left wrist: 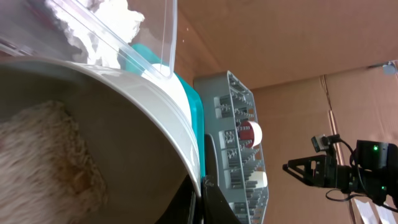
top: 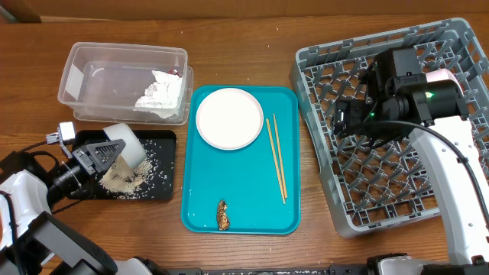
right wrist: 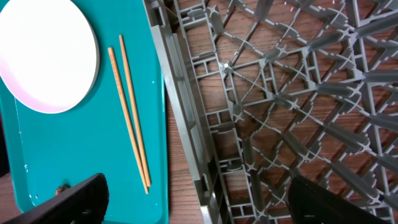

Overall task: Sort waste into correct bins and load items into the dishwasher
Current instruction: 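Tilt the bowl with the left gripper to pour rice onto the black tray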

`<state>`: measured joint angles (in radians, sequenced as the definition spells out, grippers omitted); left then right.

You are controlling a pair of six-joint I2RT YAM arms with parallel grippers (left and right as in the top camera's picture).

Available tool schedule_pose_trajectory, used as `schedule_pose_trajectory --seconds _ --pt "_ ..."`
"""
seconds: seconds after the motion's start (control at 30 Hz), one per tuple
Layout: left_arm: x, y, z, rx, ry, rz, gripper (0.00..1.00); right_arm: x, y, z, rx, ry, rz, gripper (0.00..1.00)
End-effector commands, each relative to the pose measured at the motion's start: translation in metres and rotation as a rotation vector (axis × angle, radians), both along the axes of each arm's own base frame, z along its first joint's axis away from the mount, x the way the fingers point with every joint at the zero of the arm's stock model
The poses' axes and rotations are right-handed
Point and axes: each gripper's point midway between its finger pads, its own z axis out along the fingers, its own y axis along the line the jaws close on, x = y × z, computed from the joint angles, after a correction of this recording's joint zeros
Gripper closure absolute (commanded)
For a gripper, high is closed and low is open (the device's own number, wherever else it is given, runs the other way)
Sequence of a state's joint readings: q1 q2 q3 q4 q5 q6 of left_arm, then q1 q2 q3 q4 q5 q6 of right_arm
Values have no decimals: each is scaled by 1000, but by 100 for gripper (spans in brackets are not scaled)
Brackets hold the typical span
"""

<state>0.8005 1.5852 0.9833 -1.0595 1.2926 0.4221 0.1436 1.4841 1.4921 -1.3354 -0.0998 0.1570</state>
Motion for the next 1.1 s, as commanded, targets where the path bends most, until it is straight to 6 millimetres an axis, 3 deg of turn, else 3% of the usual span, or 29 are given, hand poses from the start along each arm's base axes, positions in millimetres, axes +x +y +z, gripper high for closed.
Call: schedule_pose_trajectory --seconds 0.0,0.2,0.37,0.5,0.53,0.63,0.77,0.9,1.0,1.07 --pt "0 1 6 -15 -39 10 96 1 -2 1 -1 -4 -7 6" --pt "2 9 -9 -32 99 56 96 1 -2 1 -1 -5 -7 6" --pt "4 0 20 -61 -115 13 96 1 -2 1 -1 -4 -7 6" --pt "5 9 -4 -34 58 50 96 1 -2 1 -1 -4 -7 6" --pt "5 9 -4 -52 76 58 96 1 -2 1 -1 -4 -7 6" --pt "4 -1 22 -59 -130 7 96 1 -2 1 -1 -5 -7 6" --pt "6 5 5 -59 12 37 96 1 -2 1 -1 -4 -7 6" --pt "5 -5 23 -50 -153 -10 96 1 -2 1 -1 -4 -7 6" --pt "6 3 2 -58 36 32 96 1 -2 1 -1 -4 -7 6" --pt "6 -2 17 -66 -83 5 96 1 -2 1 -1 -4 -7 6"
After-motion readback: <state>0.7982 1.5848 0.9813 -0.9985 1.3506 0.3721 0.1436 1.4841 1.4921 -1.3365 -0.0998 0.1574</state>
